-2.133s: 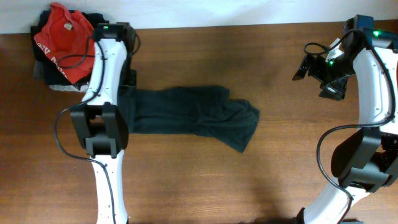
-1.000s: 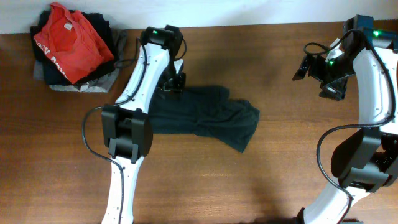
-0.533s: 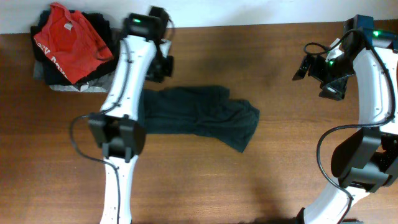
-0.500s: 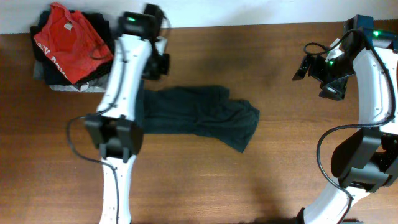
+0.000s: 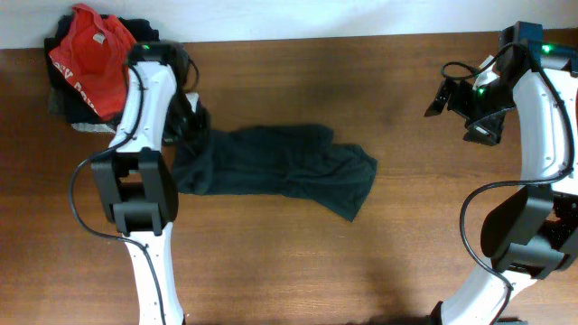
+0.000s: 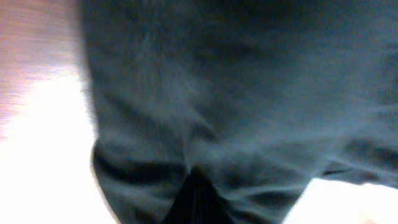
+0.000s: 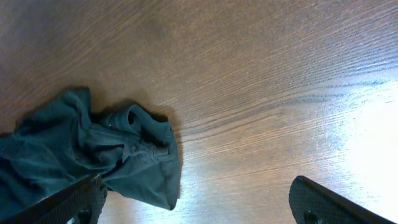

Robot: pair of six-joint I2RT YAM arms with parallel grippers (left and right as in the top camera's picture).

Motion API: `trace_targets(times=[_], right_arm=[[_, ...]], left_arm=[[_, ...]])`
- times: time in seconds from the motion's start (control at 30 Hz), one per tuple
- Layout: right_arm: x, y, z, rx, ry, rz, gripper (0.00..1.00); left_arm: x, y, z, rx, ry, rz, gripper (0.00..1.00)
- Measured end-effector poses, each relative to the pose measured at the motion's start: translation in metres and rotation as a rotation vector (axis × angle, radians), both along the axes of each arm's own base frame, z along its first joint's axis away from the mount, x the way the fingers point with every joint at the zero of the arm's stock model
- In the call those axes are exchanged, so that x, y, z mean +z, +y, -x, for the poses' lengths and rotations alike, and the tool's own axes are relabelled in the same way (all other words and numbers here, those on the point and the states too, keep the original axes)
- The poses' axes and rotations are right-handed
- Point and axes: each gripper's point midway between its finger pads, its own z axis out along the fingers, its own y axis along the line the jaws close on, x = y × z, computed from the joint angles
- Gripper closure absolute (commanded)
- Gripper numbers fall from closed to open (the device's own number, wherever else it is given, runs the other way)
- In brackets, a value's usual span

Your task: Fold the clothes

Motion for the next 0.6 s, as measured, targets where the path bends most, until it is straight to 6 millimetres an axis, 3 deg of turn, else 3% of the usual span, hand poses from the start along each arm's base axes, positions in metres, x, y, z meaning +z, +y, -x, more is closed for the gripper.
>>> trace_targets(times=[0.23, 0.43, 0.6], right_arm=[[0.000, 0.000, 0.000, 0.000, 0.000, 0.000, 0.01], [0.000, 0.000, 0.000, 0.000, 0.000, 0.000, 0.01], [0.000, 0.000, 0.000, 0.000, 0.000, 0.000, 0.01]], left_arm=[[-0.036, -0.030, 0.015, -0.036, 0.050, 0.052, 0.99], [-0.038, -0.053, 0.015, -0.087, 0.033, 0.063, 0.99], [-0.026, -0.056, 0.013, -0.109, 0.024, 0.041, 0.99]])
